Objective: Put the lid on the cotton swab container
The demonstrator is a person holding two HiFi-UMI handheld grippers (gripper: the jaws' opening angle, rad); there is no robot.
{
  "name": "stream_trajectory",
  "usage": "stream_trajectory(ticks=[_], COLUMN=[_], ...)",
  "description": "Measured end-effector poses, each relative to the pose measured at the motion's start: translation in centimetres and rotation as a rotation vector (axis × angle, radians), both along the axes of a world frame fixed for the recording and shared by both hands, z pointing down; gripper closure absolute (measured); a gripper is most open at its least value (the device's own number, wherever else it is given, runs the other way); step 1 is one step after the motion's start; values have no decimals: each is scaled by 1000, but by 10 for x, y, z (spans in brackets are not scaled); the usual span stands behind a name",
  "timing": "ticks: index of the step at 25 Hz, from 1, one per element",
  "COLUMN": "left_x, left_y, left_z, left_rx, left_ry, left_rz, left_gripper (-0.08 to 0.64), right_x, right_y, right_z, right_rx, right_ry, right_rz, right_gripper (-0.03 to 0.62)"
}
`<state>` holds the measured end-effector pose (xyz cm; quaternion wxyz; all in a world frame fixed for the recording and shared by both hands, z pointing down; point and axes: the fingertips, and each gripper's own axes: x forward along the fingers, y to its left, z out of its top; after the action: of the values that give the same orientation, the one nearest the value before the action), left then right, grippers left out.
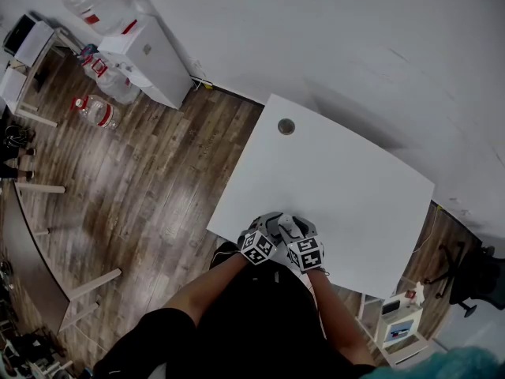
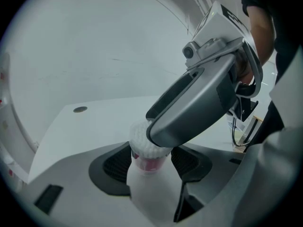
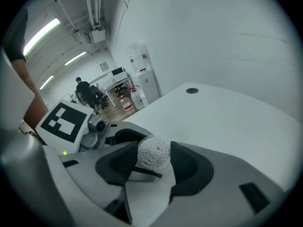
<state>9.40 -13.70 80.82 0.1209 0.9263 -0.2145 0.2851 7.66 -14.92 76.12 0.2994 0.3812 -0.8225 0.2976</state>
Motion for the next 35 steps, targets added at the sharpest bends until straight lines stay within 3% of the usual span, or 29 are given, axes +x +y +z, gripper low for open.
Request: stream_trajectory(ticks=[6,12,18,25,35], left_x=[-1,-1,0,-3,-6], left_y=[-1,0,1,-2,0], left_z=[0,-1,0,1,2], left_rx=[-2,6,14,24,18], left_ry=[1,-9,-14,-20,-12], left_rz=[-15,1,-2,-5,-5], left_gripper=[301,301,301,301,285], right_x=[-3,-1,1,-1,2], right_y=[-2,0,-3,-5,-9], right_z=[0,0,4,5,-8], right_rx=[10,16,-60,-68,22], right_ry=[24,54,62,45,35], right_rz=[-29,13,0,0,-7], right_gripper=[383,383,383,382,380])
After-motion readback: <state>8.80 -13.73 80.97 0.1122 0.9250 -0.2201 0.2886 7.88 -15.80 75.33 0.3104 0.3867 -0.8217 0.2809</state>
